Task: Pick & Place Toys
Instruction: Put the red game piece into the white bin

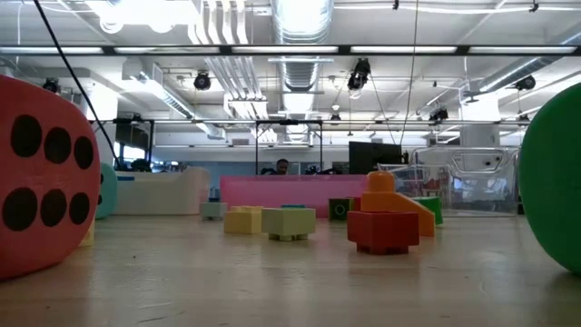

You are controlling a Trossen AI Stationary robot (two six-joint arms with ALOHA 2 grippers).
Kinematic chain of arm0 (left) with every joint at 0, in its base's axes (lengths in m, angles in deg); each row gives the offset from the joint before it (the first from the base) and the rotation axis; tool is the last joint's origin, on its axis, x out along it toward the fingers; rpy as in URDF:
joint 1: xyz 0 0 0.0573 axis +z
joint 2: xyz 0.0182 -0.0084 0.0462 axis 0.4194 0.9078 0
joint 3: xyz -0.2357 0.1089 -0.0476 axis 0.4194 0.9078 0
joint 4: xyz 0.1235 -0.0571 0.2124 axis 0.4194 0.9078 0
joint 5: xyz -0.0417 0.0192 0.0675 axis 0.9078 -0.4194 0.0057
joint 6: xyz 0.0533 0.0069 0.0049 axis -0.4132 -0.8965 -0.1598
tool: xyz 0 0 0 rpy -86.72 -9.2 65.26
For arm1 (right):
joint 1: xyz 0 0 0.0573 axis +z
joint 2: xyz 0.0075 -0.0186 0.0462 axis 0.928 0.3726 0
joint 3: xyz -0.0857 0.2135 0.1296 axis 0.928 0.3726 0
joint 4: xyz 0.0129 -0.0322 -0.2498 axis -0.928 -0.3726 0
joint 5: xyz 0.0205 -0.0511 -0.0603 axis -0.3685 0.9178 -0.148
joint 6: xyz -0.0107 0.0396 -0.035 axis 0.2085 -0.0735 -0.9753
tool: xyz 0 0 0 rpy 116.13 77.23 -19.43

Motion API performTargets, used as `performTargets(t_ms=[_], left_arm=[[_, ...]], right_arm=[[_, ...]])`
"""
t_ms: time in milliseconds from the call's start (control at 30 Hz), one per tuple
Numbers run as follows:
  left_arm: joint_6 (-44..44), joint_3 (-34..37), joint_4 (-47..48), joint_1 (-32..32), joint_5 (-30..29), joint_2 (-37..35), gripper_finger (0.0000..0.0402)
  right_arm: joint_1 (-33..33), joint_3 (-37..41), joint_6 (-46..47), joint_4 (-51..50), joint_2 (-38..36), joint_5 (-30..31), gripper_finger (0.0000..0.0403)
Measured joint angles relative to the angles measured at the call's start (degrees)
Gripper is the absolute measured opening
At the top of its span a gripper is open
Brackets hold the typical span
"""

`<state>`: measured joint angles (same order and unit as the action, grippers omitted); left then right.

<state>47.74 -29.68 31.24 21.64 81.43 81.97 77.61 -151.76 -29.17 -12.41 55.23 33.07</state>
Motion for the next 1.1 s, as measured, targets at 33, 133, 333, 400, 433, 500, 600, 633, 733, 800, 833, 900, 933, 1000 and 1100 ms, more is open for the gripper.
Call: performTargets(t_ms=[33, 133, 333, 400, 433, 500, 600, 633, 733, 800, 833, 900, 933, 1000, 1100], left_arm=[[-0.7, 0.0, -0.39, 0.0, 0.0, 0.0, 0.0375], [-2.58, -0.09, -1.85, 0.0, 0.55, 0.04, 0.039], [-3.51, -0.09, -2.06, 0.0, 0.9, 0.04, 0.0395], [-3.74, -0.09, -2.06, 0.02, 0.92, 0.04, 0.0395], [-3.84, -0.09, -2.06, 0.03, 0.92, 0.07, 0.0395], [-3.85, -0.09, -2.06, 0.04, 0.91, 0.15, 0.0395], [-3.85, -0.09, -2.19, 0.04, 0.92, 0.24, 0.0395], [-3.85, -0.09, -2.21, 0.08, 0.92, 0.26, 0.0395], [-3.85, -0.09, -2.2, 0.15, 0.92, 0.35, 0.0395], [-3.85, -0.09, -2.28, 0.15, 0.95, 0.35, 0.0391], [-3.85, -0.09, -2.28, 0.15, 1.0, 0.35, 0.0386], [-3.85, -0.09, -2.26, 0.15, 1.23, 0.35, 0.0369], [-3.85, -0.09, -2.26, 0.15, 1.61, 0.35, 0.0357], [-3.85, -0.09, -2.32, 0.15, 2.19, 0.35, 0.0327], [-3.83, -0.09, -2.32, 0.14, 2.55, 0.35, 0.0277]], right_arm=[[-0.13, -0.19, 0.02, -0.02, 0.35, -0.32, 0.0154], [-0.79, -0.81, 0.0, 0.07, 1.25, -1.28, 0.0154], [-2.11, -1.69, -0.02, 2.15, 2.3, -4.09, 0.0154], [-2.32, -1.67, -0.02, 2.46, 2.35, -4.4, 0.0154], [-2.38, -1.67, -0.02, 2.95, 2.61, -4.99, 0.0154], [-2.65, -1.71, 0.02, 3.59, 3.09, -6.03, 0.0154], [-2.85, -1.86, 0.29, 3.9, 3.81, -7.15, 0.0154], [-2.98, -1.95, 0.29, 4.4, 4.13, -7.84, 0.0154], [-2.96, -2.5, 0.26, 6.16, 5.01, -9.0, 0.0154], [-2.97, -2.72, 0.02, 6.46, 5.14, -9.08, 0.0154], [-3.0, -2.72, 0.0, 6.47, 5.14, -9.16, 0.0154], [-3.03, -2.72, 0.0, 6.47, 5.12, -9.21, 0.0154], [-3.03, -2.72, -0.05, 6.47, 5.12, -9.34, 0.0154], [-3.07, -2.72, -0.13, 6.47, 5.12, -9.88, 0.0154], [-3.11, -2.72, -0.1, 6.43, 5.03, -10.03, 0.0154]])
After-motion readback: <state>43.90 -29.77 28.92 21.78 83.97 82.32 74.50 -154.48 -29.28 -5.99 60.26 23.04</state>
